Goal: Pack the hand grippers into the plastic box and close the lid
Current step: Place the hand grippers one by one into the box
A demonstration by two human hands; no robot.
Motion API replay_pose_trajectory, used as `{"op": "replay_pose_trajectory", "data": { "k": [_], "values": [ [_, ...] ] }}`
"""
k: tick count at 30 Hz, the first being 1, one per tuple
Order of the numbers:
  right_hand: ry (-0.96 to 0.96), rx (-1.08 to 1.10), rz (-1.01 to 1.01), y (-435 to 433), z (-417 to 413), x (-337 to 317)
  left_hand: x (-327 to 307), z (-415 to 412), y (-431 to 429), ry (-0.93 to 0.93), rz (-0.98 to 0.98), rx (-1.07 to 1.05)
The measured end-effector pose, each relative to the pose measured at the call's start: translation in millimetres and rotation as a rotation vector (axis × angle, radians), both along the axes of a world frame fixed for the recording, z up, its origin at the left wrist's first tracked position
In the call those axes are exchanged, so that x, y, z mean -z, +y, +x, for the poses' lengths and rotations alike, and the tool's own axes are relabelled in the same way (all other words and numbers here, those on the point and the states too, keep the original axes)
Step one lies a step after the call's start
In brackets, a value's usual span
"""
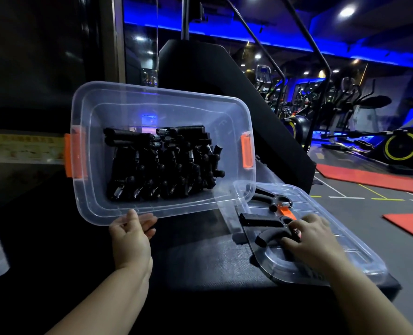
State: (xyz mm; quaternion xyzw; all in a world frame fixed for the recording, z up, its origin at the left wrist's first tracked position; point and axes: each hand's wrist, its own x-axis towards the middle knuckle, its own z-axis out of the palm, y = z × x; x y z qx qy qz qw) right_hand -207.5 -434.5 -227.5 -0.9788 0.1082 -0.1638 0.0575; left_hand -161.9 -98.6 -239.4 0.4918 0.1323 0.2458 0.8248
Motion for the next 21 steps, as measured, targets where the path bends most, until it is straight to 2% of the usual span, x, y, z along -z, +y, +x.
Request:
{"op": "replay_pose_trajectory", "data": {
  "k": [6, 13, 21],
  "values": [
    [-0.152, -0.07, 0.033, 6.7, -6.7, 4.1, -1.7, -1.7, 0.0, 0.004, 0.001, -0.011],
    [-0.253, -0.191, 0.226, 32.7, -15.9, -4.6, -3.2, -3.9, 0.0, -0.001, -0.01, -0.007],
    [-0.307, -0.387, 0.183, 84.8, -9.5, -23.3, -4.3, -7.6, -0.6, -0.002, -0.014, 0.014]
  ]
}}
